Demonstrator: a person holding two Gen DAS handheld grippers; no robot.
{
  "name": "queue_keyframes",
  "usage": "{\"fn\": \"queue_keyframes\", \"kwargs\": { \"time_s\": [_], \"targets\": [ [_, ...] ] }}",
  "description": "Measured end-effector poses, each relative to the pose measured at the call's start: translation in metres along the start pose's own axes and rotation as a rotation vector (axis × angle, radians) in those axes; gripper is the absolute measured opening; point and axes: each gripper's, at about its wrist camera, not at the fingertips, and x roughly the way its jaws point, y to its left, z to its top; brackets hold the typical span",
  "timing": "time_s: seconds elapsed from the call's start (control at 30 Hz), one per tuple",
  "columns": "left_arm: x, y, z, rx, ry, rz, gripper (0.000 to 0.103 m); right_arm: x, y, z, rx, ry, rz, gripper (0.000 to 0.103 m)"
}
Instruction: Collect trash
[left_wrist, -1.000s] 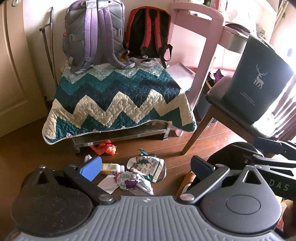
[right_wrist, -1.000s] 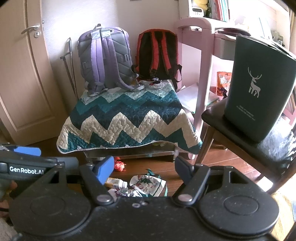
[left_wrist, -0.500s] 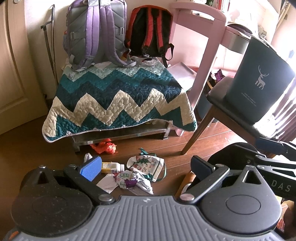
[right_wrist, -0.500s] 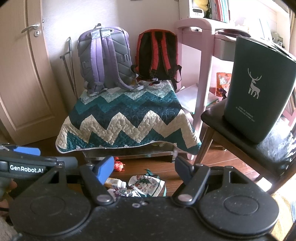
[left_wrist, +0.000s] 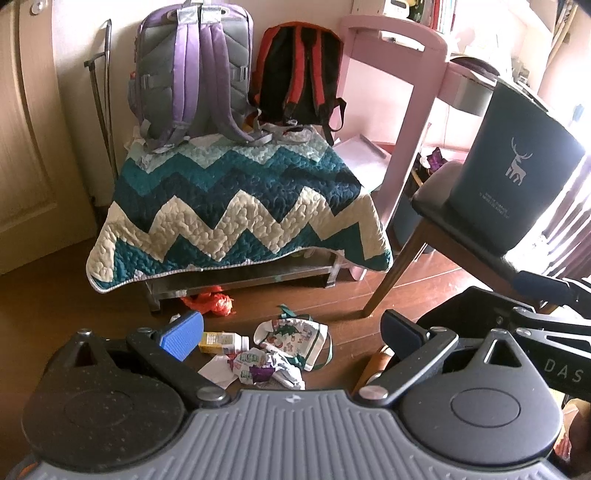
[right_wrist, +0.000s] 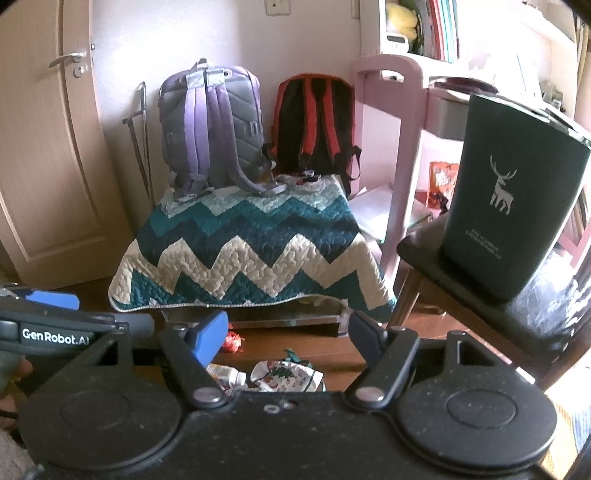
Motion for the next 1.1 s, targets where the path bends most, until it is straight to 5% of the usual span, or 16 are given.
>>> {"fn": "queue_keyframes", "kwargs": {
  "time_s": [0.7,1.1],
  "targets": [
    [-0.013,-0.001,0.006,0.015,-0.067,0.008,0.103,-0.007,0.008,-0.002,-0.034,-0.053,-0.008,0.072],
    [0.029,0.025,0.018,-0.041,0.007,0.007,0.103,0.045,0.012,0.011,-0.122,0.042,0.040,0.072]
  ]
}}
